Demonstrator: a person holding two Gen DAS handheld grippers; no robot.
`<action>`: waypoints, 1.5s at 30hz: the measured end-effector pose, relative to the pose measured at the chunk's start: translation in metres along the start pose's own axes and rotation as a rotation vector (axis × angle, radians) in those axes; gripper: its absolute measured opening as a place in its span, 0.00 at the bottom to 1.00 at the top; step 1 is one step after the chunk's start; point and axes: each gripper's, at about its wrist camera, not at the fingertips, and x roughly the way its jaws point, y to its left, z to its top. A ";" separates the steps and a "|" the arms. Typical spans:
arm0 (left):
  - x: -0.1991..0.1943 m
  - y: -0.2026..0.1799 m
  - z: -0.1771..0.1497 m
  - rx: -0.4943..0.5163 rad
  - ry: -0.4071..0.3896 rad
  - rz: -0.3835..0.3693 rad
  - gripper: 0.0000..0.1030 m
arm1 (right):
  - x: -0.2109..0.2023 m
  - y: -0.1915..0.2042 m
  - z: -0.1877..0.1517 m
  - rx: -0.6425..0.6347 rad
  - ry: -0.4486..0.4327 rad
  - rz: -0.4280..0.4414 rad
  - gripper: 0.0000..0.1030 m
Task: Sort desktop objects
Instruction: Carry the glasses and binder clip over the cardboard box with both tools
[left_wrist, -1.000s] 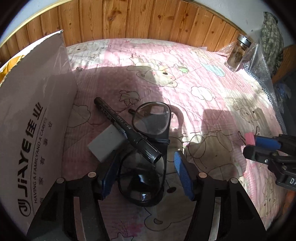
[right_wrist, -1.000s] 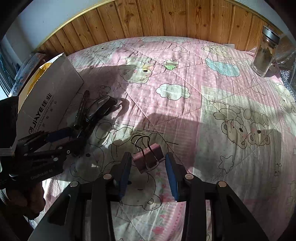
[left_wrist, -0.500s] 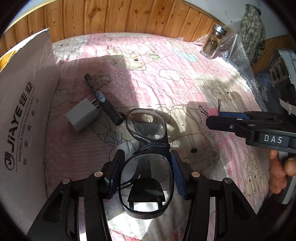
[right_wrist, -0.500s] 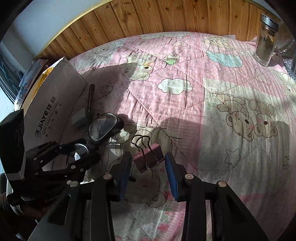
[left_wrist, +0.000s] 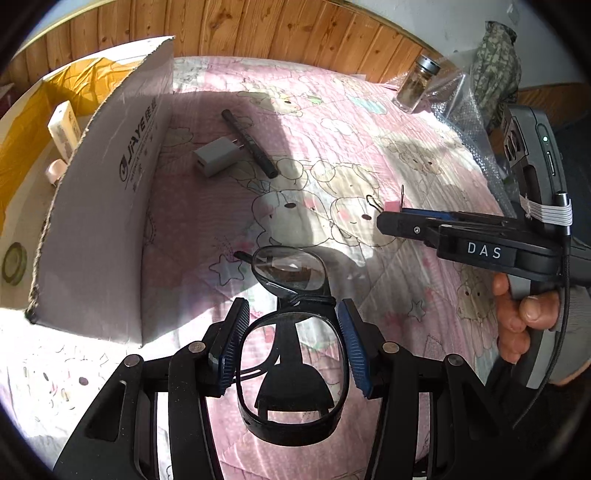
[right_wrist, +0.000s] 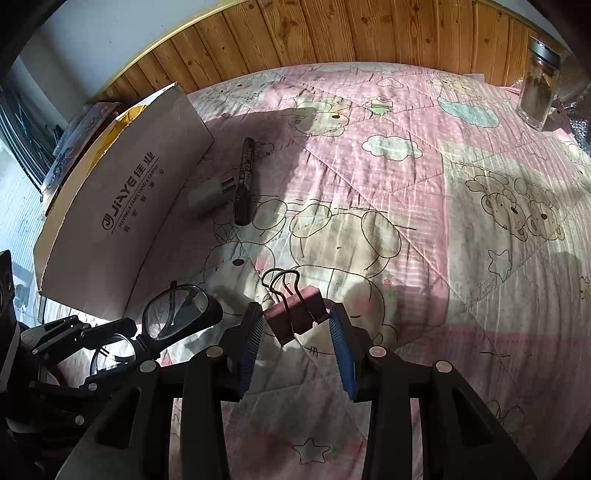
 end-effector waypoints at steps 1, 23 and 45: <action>-0.004 0.000 -0.002 0.003 -0.004 0.000 0.50 | -0.002 0.004 -0.004 0.002 0.000 0.006 0.38; -0.107 0.009 -0.021 0.055 -0.163 -0.028 0.50 | -0.042 0.079 -0.047 -0.008 -0.030 0.036 0.38; -0.180 0.066 0.006 -0.014 -0.311 0.016 0.50 | -0.081 0.182 -0.008 -0.212 -0.111 0.075 0.38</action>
